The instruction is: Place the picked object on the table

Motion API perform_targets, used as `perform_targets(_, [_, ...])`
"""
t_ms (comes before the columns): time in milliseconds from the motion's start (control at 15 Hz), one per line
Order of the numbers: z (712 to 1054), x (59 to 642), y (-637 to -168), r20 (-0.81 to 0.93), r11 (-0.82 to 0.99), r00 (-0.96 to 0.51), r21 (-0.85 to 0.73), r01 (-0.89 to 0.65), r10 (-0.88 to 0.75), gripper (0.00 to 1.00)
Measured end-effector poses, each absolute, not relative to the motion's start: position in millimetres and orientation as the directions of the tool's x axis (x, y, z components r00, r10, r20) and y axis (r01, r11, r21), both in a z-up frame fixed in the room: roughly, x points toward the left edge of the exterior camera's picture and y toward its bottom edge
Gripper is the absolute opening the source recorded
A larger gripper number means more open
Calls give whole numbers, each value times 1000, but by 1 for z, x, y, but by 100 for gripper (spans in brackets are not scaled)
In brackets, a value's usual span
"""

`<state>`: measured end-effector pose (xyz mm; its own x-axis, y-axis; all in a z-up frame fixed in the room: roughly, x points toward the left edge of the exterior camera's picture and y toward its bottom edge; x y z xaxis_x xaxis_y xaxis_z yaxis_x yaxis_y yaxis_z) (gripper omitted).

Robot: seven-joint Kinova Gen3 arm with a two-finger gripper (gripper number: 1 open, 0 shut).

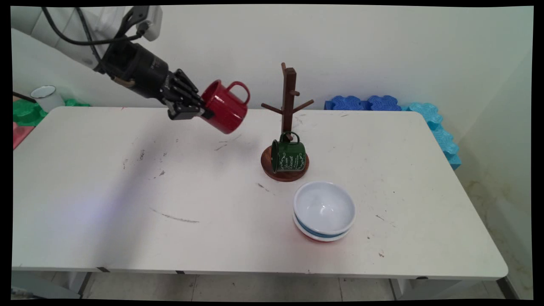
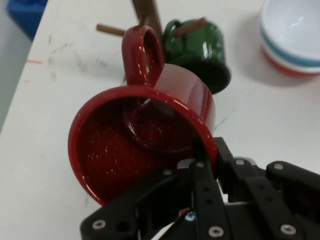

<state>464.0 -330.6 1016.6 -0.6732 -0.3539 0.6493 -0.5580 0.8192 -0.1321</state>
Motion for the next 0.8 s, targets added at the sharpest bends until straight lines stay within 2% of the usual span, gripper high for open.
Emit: perform_targets(800, [1003,496,-348,552,812,-775,-270,-517,-309,0])
